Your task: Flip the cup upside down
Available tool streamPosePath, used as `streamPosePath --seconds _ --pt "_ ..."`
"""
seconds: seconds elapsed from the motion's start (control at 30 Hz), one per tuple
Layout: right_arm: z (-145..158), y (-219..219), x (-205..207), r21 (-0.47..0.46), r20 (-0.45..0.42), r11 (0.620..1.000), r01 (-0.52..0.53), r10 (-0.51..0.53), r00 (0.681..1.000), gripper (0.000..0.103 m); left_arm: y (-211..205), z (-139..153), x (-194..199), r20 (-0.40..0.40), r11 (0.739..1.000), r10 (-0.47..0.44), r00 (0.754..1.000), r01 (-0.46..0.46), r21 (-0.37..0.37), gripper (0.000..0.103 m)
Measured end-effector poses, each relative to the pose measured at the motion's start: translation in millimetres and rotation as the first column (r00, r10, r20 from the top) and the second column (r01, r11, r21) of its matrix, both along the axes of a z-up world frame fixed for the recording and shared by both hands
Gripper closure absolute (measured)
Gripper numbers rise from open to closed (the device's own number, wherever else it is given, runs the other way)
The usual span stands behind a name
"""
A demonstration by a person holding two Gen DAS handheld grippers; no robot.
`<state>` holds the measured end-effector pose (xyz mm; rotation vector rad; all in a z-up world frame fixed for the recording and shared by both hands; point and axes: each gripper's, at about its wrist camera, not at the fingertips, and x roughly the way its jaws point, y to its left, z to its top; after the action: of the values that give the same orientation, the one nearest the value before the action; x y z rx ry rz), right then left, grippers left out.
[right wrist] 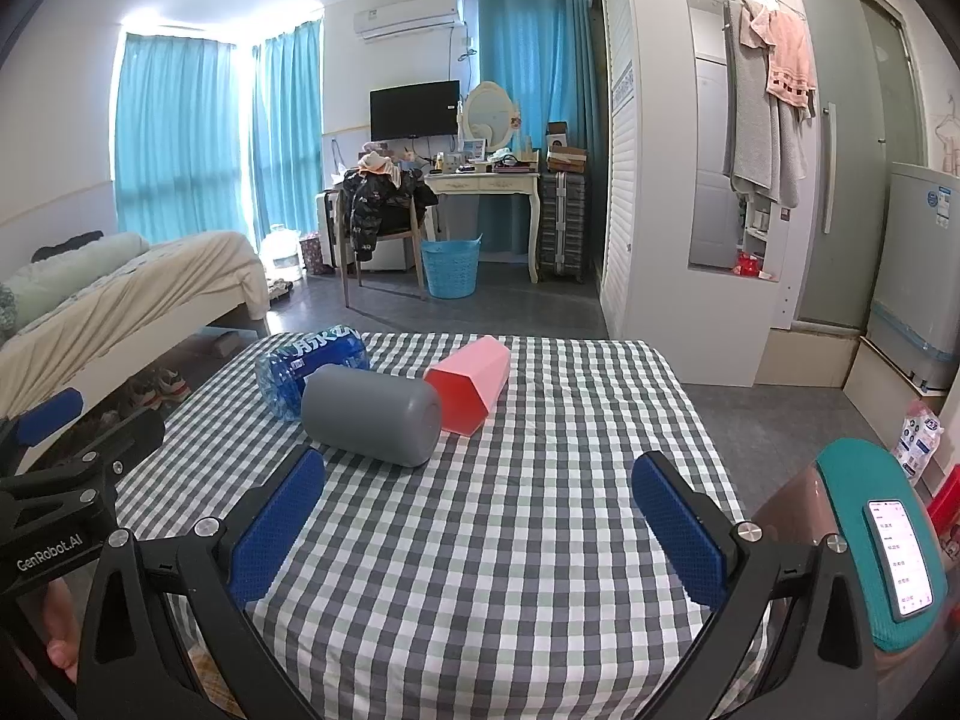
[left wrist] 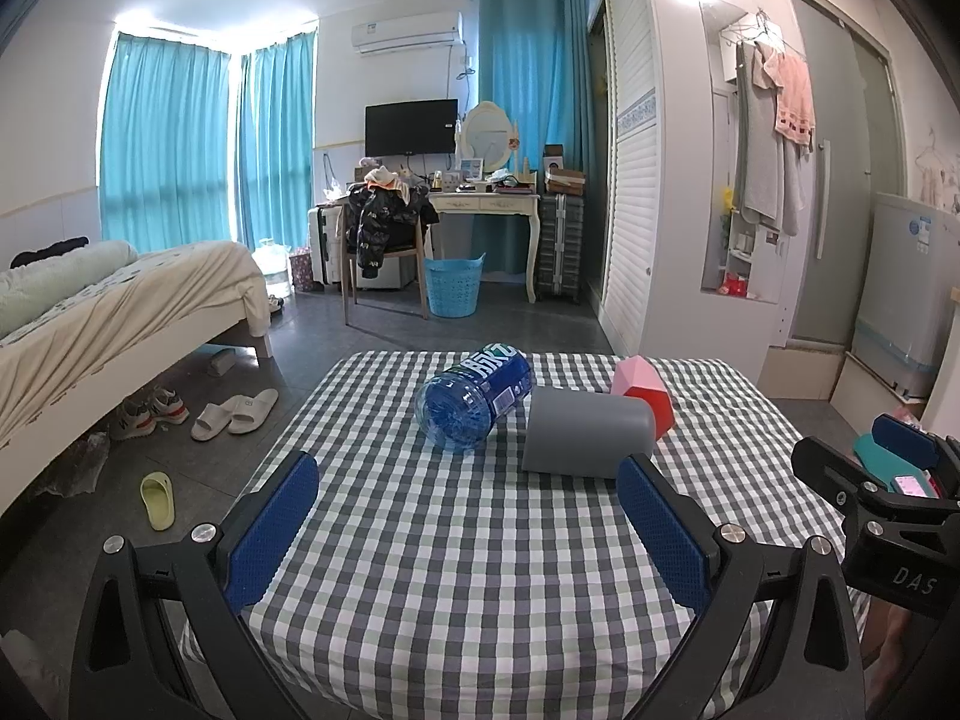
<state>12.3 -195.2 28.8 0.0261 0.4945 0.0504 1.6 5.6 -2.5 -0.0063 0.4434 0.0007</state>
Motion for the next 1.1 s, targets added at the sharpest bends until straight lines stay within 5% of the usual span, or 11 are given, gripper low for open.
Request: streamPosePath --seconds 1.1 --pt "1.0 6.0 5.4 -0.006 -0.014 1.000 -0.007 0.007 1.000 0.000 2.7 -3.9 9.3 -0.023 1.000 0.011 1.000 -0.011 -0.003 0.000"
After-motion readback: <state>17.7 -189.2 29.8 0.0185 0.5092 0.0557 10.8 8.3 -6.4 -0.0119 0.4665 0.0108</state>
